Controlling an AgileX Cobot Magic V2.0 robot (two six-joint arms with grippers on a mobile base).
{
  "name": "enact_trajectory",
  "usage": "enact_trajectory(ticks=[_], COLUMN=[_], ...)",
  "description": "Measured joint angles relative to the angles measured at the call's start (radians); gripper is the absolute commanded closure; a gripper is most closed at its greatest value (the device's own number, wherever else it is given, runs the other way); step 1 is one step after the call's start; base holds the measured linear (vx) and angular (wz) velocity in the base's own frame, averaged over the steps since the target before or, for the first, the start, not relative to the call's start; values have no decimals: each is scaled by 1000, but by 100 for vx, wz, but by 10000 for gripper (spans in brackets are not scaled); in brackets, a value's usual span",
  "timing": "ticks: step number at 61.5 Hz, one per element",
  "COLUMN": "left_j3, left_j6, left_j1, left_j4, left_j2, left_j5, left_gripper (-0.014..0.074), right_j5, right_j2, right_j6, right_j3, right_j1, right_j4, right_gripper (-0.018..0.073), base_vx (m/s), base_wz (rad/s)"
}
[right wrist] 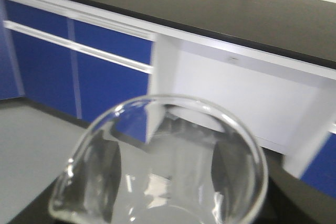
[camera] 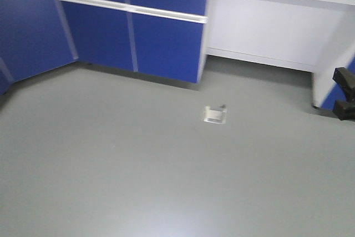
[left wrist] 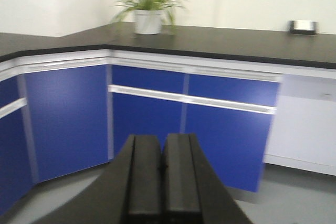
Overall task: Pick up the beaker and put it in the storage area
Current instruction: 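Drive backward and turn away from the bench holding the beaker, then drive to the other black bench with the wall outlet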
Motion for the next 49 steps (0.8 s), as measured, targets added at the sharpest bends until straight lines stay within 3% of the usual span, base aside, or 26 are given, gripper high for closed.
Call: enact_trajectory(ticks=[25,49], left_j3=[0,0], left_j6=[0,0], left_j1=[0,0], left_j4=[0,0], left_j2=[0,0], left_j5=[0,0], left_gripper=[605,605], right_j5=[5,5], right_j2=[0,0], right_j6=[0,0], right_j3=[0,0], right_j1=[0,0], right_j4=[0,0], right_gripper=[562,562], base_vx=[20,30], base_wz=[-69,-38])
